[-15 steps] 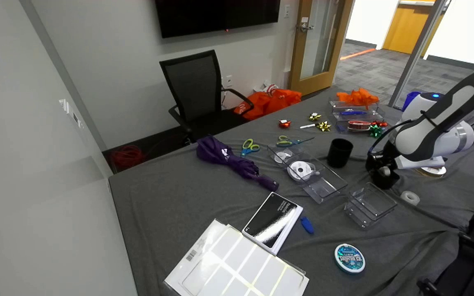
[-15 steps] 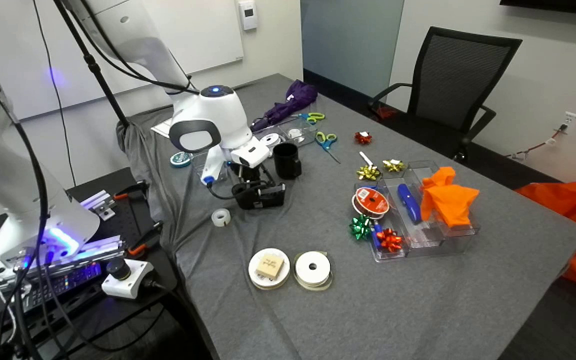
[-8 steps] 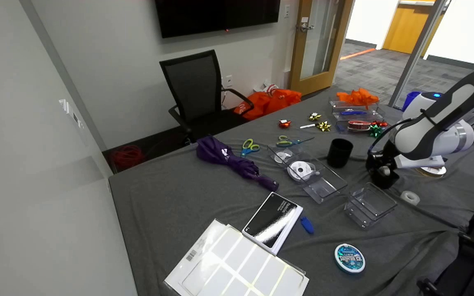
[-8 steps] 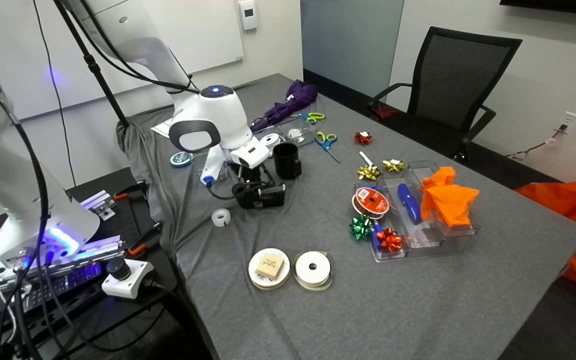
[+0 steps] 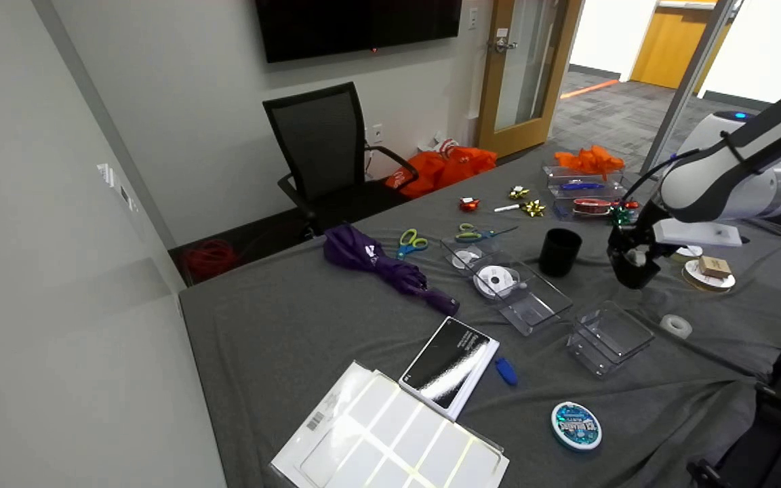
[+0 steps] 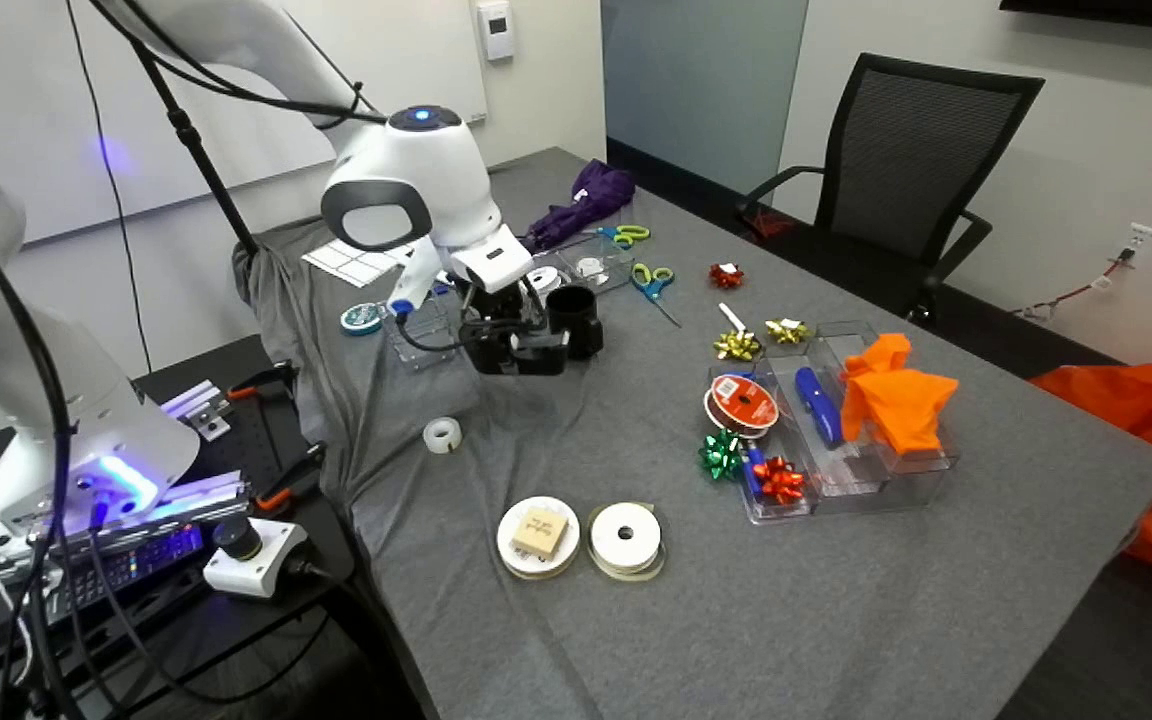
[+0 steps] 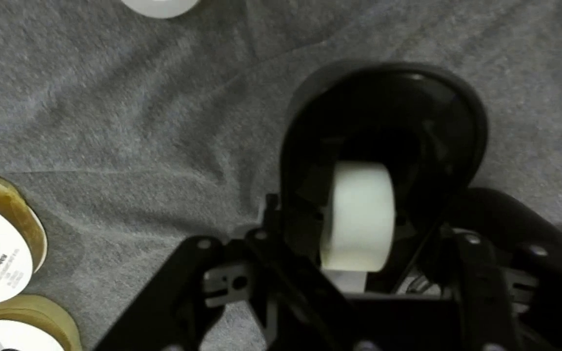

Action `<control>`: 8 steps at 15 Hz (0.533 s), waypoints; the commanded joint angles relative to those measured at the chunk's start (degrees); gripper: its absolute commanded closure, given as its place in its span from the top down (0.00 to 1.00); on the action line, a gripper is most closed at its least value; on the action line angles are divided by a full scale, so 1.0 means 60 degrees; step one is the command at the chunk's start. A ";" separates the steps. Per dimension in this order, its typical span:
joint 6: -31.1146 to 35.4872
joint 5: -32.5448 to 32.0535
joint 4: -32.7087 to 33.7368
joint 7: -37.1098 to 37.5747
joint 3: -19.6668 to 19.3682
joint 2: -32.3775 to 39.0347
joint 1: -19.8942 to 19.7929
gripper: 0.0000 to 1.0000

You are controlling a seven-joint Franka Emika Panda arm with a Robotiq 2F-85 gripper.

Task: Move the tape dispenser to the other side of the cup

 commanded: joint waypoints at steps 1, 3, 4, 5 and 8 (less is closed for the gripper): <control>-0.2291 -0.0267 0.0280 0.1573 -0.0582 -0.1427 0.0590 0.38; -0.3788 -0.0153 0.1006 0.2652 -0.0532 -0.1779 0.0642 0.38; -0.4530 0.0040 0.1496 0.3156 -0.0466 -0.1826 0.0630 0.38; -0.5264 0.0192 0.2069 0.3677 -0.0421 -0.1805 0.0619 0.38; -0.6569 0.0798 0.3799 0.5085 -0.0378 -0.1304 0.0581 0.38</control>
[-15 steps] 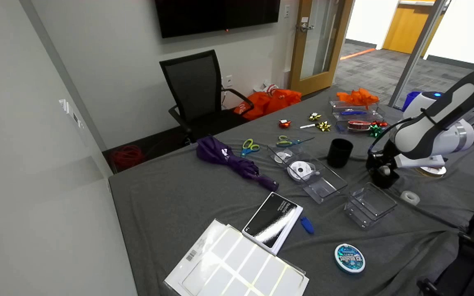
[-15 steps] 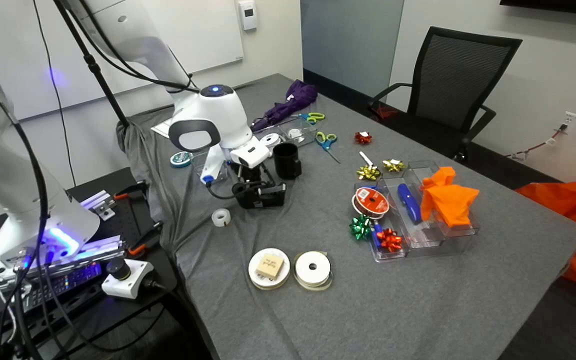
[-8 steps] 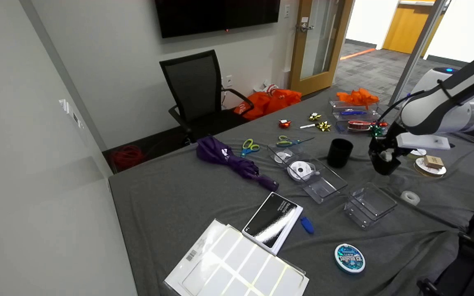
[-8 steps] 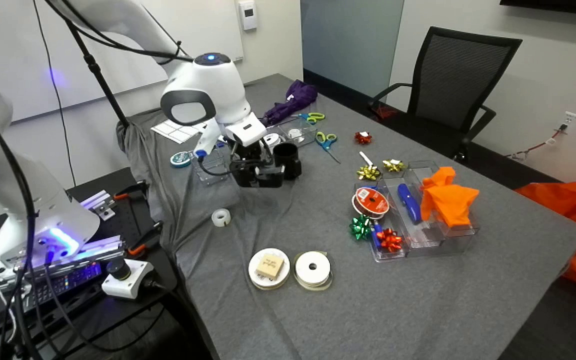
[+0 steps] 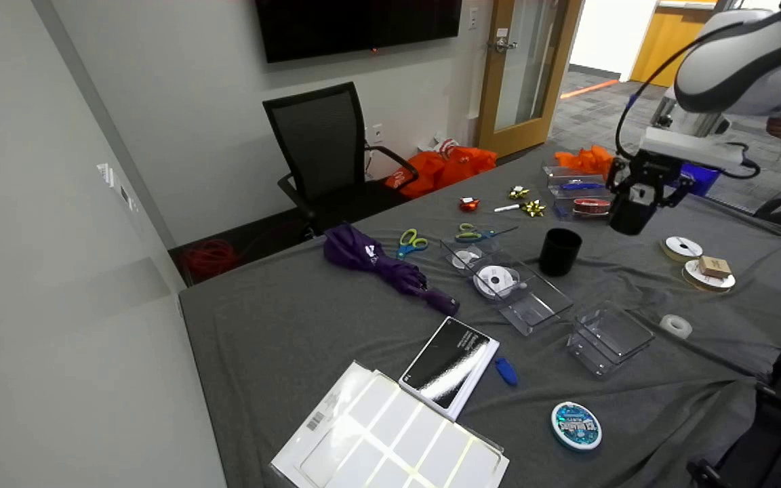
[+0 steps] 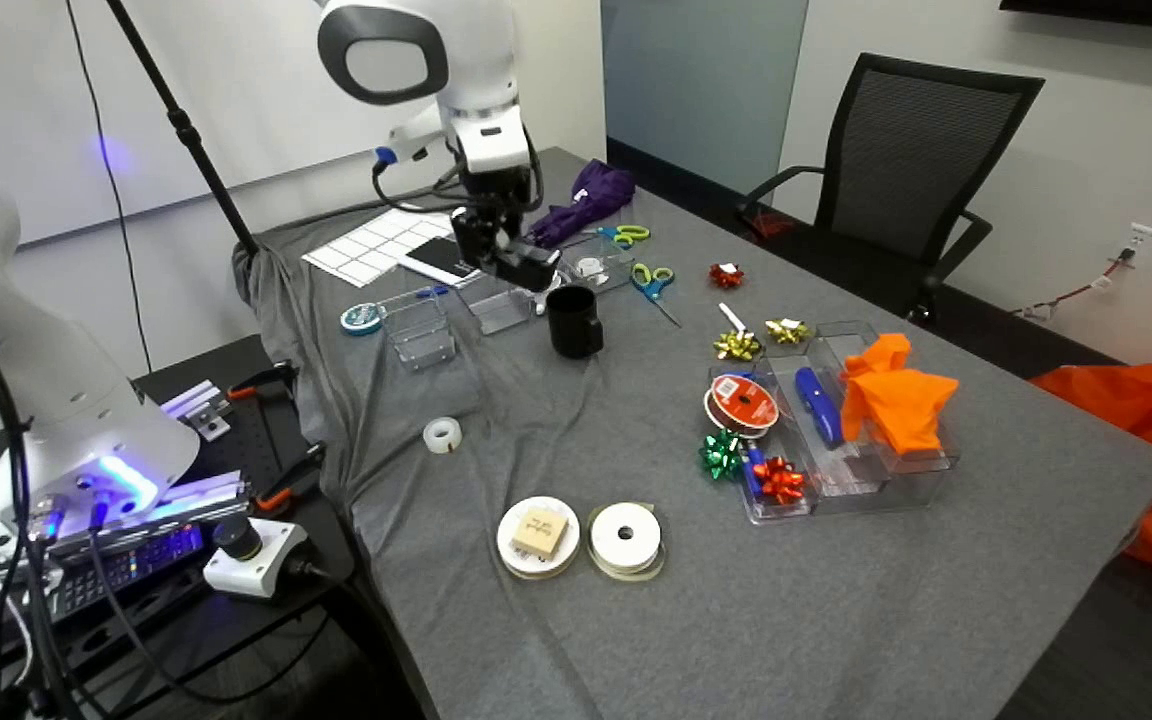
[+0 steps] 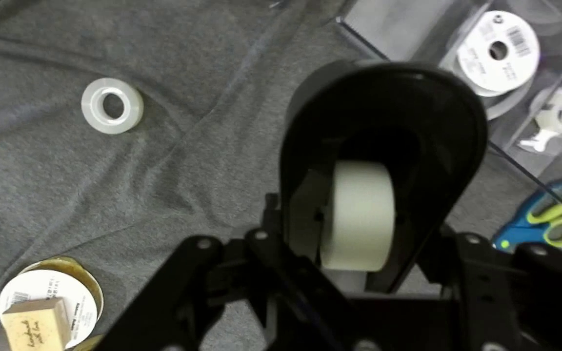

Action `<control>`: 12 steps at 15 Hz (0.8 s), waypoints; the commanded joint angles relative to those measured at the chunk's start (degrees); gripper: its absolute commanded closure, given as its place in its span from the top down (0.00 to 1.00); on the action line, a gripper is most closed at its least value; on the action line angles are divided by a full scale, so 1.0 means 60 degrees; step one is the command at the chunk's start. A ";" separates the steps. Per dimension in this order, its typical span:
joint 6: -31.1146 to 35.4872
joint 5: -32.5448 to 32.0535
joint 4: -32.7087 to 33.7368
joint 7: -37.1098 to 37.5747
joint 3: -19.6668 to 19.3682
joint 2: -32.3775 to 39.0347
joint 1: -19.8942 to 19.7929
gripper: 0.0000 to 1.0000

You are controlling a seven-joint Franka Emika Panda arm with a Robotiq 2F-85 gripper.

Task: Move the tape dispenser to the other side of the cup

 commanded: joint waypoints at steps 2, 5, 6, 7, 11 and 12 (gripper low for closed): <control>-0.1579 0.0949 0.2698 0.1963 -0.0028 0.1106 -0.0099 0.38; -0.1789 0.1347 0.4225 0.3378 -0.0083 0.2232 -0.0160 0.38; -0.1835 0.1426 0.4746 0.3795 -0.0084 0.2673 -0.0175 0.38; -0.1936 0.1372 0.5303 0.4200 -0.0081 0.3138 -0.0180 0.38; -0.2295 0.1277 0.7315 0.5405 0.0012 0.4898 -0.0246 0.38; -0.2467 0.1259 0.7825 0.5637 0.0046 0.5309 -0.0274 0.38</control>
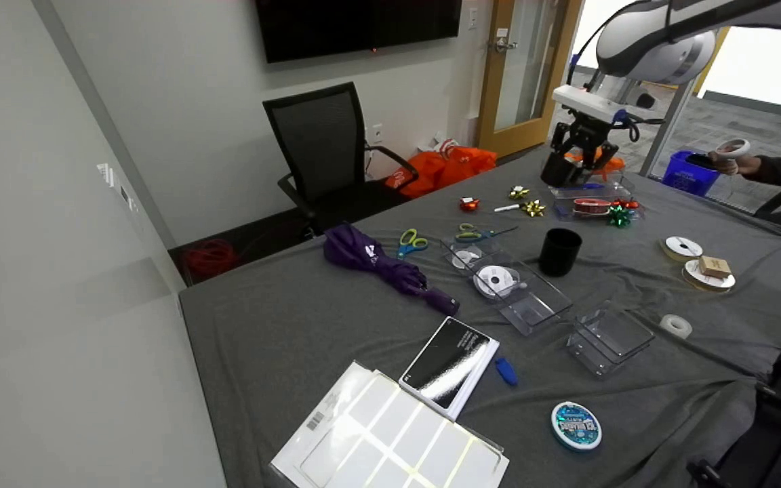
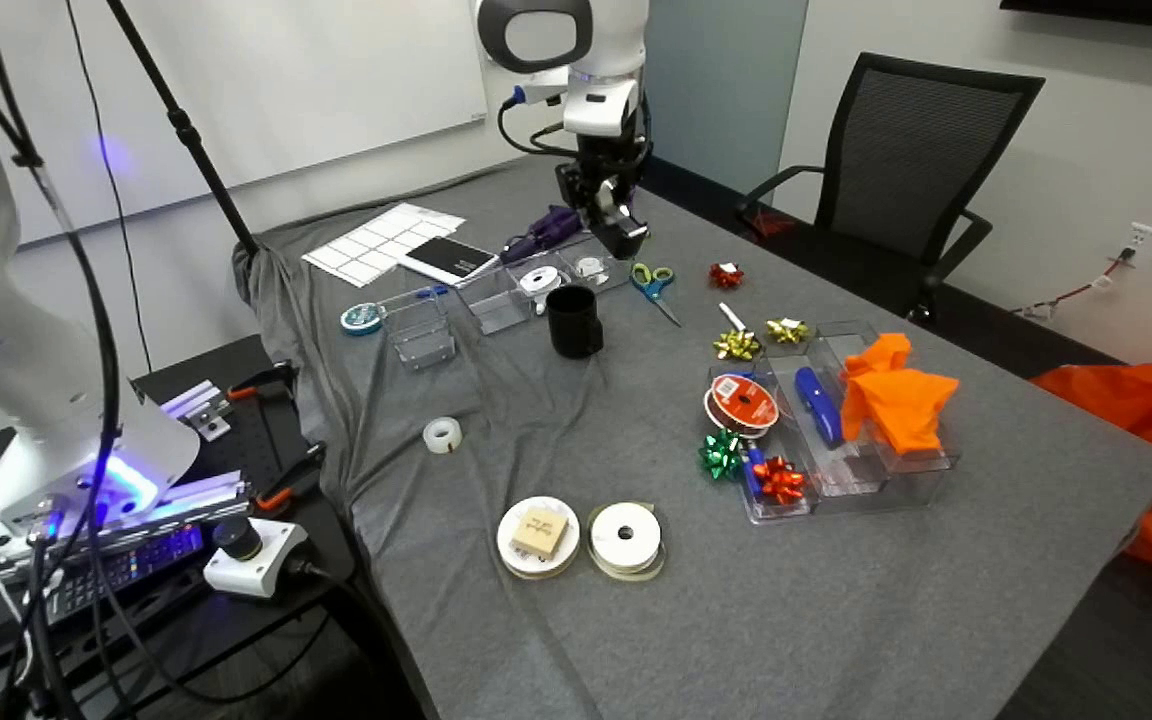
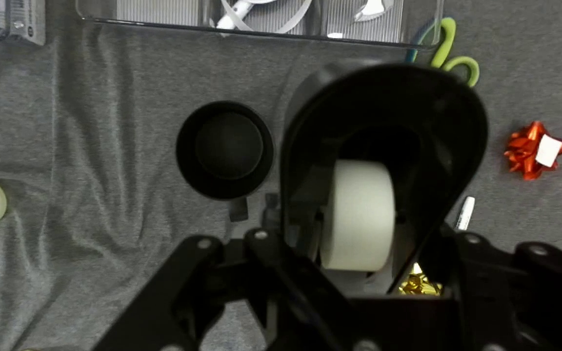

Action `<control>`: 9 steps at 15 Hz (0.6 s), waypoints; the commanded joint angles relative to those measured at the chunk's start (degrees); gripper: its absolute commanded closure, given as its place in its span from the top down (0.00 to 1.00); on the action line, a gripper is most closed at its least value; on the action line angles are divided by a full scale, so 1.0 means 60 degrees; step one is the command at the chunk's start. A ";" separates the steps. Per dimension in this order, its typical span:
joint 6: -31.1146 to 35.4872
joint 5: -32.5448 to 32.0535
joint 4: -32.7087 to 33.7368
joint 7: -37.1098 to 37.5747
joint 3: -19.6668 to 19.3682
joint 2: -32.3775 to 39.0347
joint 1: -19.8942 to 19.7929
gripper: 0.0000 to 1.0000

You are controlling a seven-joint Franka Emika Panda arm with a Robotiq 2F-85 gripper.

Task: Move the tape dispenser to the other side of the cup

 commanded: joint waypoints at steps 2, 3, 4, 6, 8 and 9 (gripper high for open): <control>-0.1006 0.0054 0.2860 0.0958 0.0173 0.2061 -0.0206 0.38; -0.1134 -0.0023 0.3352 0.1204 0.0180 0.2474 -0.0170 0.38; -0.1212 -0.0076 0.3783 0.1422 0.0187 0.2829 -0.0149 0.38; -0.1194 -0.0218 0.4502 0.1840 0.0191 0.3525 -0.0068 0.38; -0.1073 -0.0426 0.5117 0.2182 0.0194 0.4195 0.0022 0.38; -0.1073 -0.0566 0.5402 0.2356 0.0182 0.4518 0.0076 0.38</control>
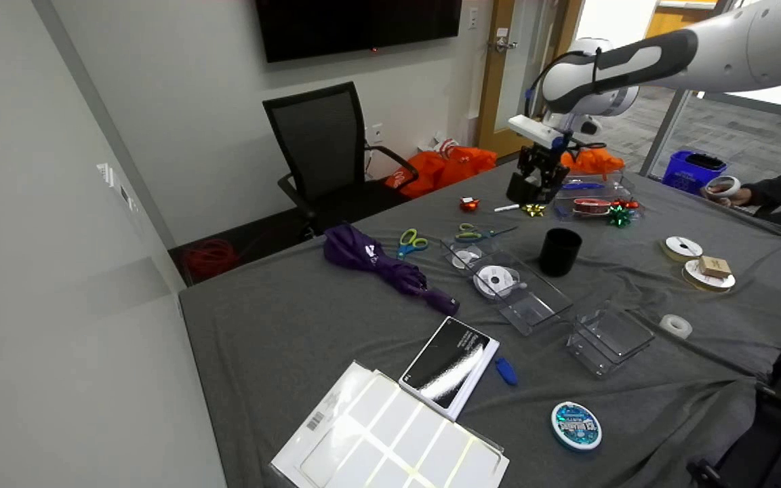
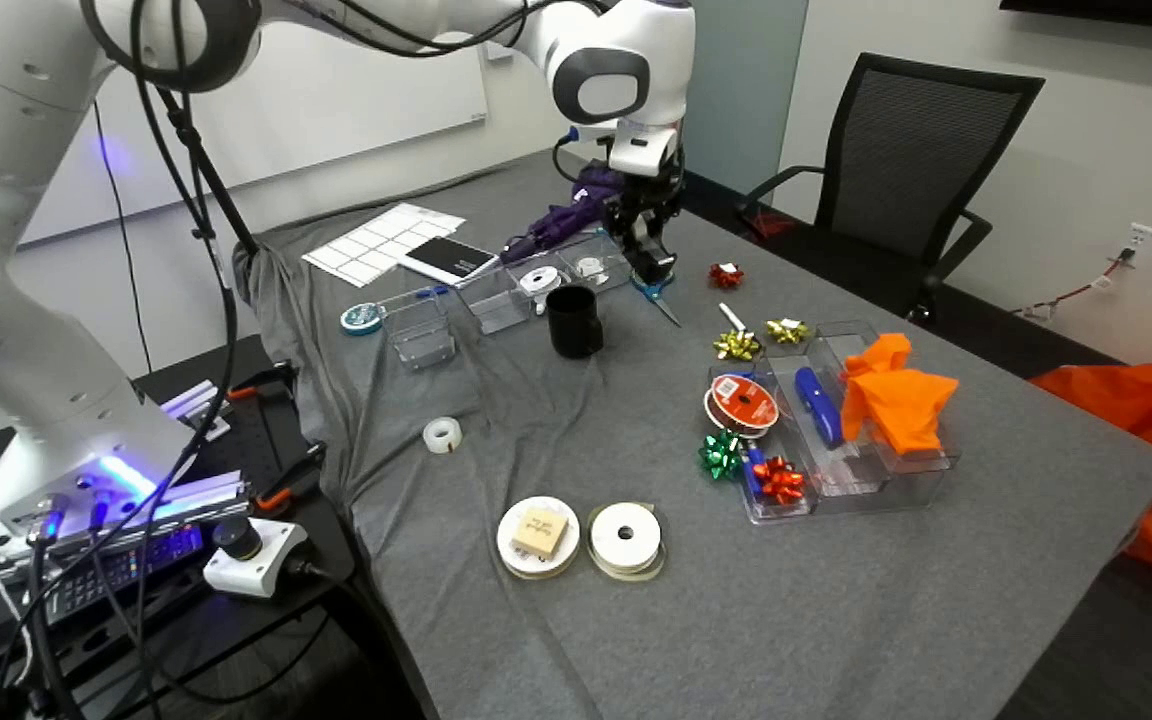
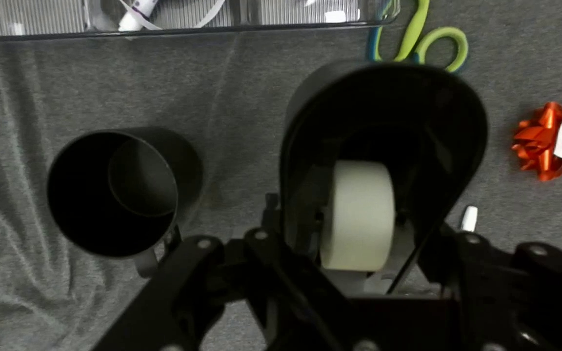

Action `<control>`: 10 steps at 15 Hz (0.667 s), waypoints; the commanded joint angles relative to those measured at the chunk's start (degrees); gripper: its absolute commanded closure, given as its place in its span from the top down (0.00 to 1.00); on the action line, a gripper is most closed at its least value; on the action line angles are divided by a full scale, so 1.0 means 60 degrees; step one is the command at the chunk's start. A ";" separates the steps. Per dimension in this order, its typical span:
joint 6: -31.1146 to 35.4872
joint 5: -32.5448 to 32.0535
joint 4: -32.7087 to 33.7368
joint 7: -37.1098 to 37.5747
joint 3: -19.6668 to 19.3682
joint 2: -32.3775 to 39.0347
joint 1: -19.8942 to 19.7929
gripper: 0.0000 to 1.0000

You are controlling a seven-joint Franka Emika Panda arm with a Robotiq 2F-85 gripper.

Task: Move the tape dispenser to the other side of the cup

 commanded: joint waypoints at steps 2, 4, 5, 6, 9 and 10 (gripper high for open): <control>-0.0395 -0.0599 0.1923 0.0827 0.0043 0.1599 0.0073 0.38; -0.0418 -0.0880 0.2349 0.1011 0.0033 0.2059 0.0124 0.38; -0.0437 -0.0995 0.2548 0.1077 0.0046 0.2253 0.0131 0.38; -0.0518 -0.1039 0.2733 0.1128 0.0101 0.2410 0.0112 0.38; -0.0583 -0.1273 0.3204 0.1279 0.0087 0.2837 0.0177 0.38; -0.0613 -0.1357 0.3339 0.1304 0.0078 0.2957 0.0196 0.38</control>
